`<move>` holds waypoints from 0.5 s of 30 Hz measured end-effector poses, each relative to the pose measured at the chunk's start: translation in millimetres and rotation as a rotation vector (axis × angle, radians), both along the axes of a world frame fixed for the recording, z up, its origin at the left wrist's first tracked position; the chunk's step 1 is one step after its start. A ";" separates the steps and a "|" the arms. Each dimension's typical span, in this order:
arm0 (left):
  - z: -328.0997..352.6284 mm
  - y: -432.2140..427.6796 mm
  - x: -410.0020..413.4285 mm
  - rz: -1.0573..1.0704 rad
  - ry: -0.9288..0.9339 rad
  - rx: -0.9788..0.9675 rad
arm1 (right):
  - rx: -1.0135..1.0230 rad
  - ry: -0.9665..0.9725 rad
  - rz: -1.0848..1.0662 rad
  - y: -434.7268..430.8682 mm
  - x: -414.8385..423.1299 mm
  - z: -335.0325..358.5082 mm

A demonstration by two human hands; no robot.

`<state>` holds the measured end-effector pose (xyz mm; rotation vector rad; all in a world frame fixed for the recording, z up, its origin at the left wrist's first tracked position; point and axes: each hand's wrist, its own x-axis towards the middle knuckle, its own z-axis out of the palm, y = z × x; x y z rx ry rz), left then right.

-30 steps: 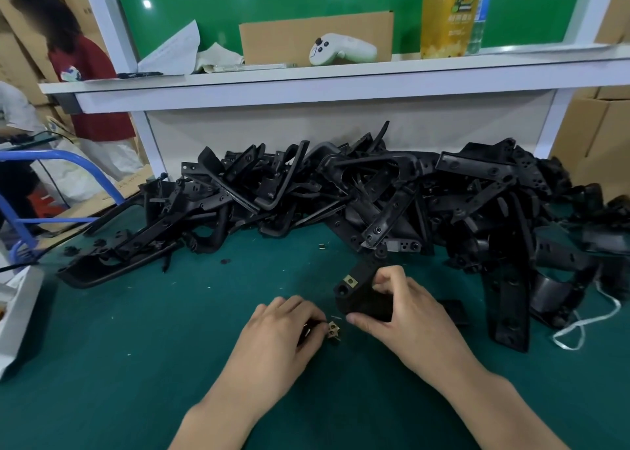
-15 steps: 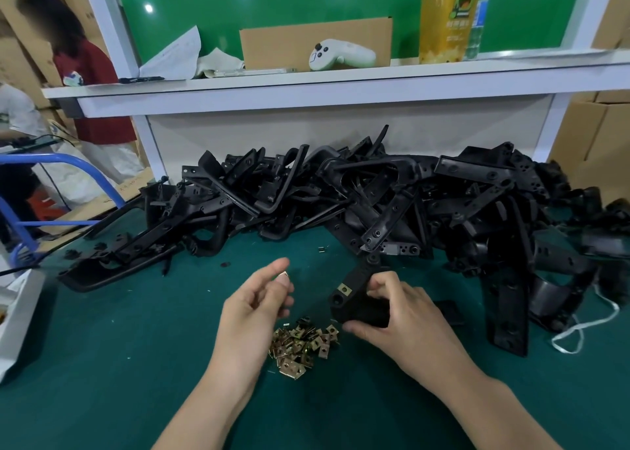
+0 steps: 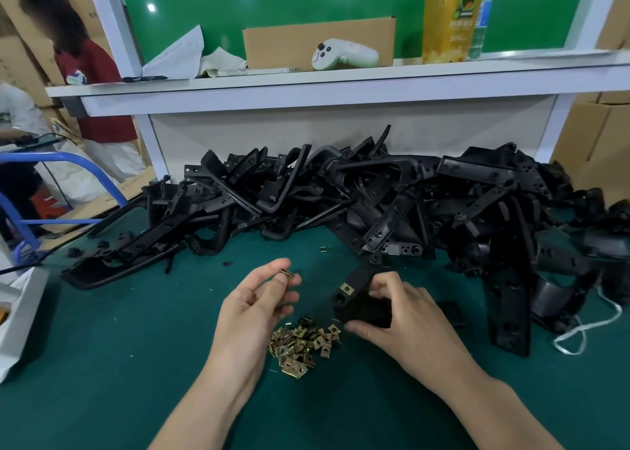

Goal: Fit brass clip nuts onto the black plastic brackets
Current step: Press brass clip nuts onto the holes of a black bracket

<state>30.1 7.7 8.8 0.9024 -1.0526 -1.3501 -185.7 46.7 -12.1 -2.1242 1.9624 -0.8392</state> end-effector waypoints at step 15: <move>-0.5 1.4 -1.3 -0.031 -0.045 -0.018 | 0.004 0.011 0.004 0.2 0.1 -0.8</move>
